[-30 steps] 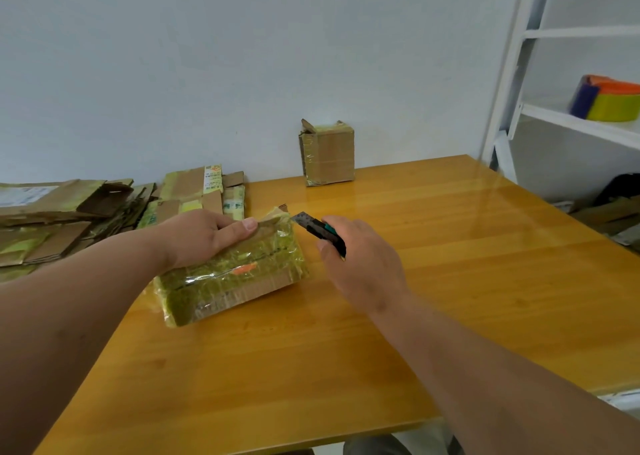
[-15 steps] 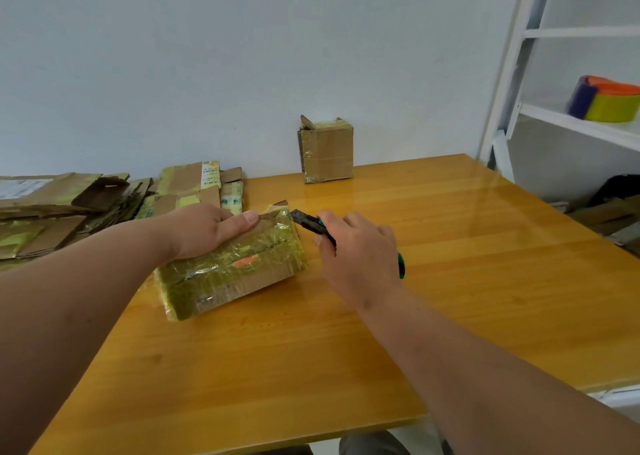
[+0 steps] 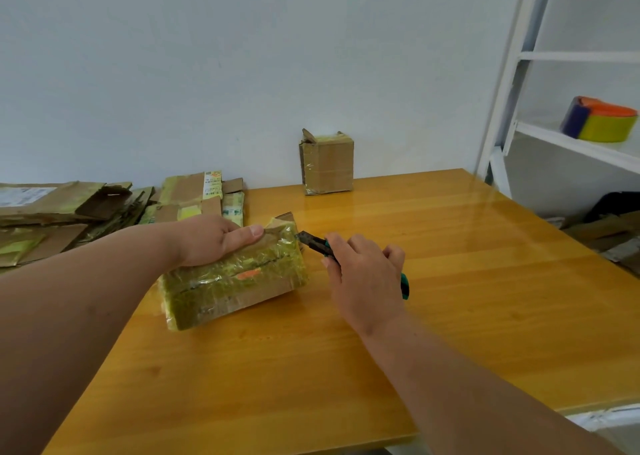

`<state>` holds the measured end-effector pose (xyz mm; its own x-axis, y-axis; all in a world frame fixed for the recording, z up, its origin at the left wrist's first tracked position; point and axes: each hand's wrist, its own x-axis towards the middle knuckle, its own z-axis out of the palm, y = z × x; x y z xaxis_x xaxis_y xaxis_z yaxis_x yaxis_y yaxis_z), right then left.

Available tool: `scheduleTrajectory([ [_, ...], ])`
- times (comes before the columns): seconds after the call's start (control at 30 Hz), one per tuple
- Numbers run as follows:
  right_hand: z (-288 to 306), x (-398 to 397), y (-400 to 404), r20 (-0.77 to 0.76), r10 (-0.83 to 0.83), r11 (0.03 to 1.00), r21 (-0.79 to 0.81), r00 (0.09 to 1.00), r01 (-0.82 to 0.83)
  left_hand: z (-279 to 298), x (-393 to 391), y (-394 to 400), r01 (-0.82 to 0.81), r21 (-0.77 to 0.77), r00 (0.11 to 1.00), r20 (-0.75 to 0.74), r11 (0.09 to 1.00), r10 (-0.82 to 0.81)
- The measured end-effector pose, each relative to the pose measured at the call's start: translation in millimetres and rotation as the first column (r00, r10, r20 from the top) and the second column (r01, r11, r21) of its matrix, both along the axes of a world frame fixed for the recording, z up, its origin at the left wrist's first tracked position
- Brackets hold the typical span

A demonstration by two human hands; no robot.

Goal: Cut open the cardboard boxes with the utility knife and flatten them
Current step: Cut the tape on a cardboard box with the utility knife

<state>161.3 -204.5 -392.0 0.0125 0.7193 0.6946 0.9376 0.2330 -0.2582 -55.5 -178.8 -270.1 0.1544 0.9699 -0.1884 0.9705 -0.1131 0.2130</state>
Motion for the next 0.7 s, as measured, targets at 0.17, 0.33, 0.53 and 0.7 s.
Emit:
scheduleTrajectory([
  [0.17,-14,2,-8,0.069,-0.02,0.997,-0.072,0.997,0.025,5,-2,2,-0.022,-0.007,1.0,-0.01,1.0,0.022],
  [0.33,-10,8,-11,0.087,0.01,0.994,-0.106,0.996,0.0,5,-2,5,-0.014,-0.014,1.0,-0.008,1.0,0.014],
  [0.53,-19,19,-12,0.154,0.04,0.994,-0.111,0.987,-0.023,4,0,4,-0.018,-0.01,1.0,0.001,1.0,0.018],
  [0.7,4,20,-13,0.046,0.063,0.952,-0.302,0.997,-0.047,1,-6,2,-0.073,0.016,0.997,0.039,0.997,0.072],
])
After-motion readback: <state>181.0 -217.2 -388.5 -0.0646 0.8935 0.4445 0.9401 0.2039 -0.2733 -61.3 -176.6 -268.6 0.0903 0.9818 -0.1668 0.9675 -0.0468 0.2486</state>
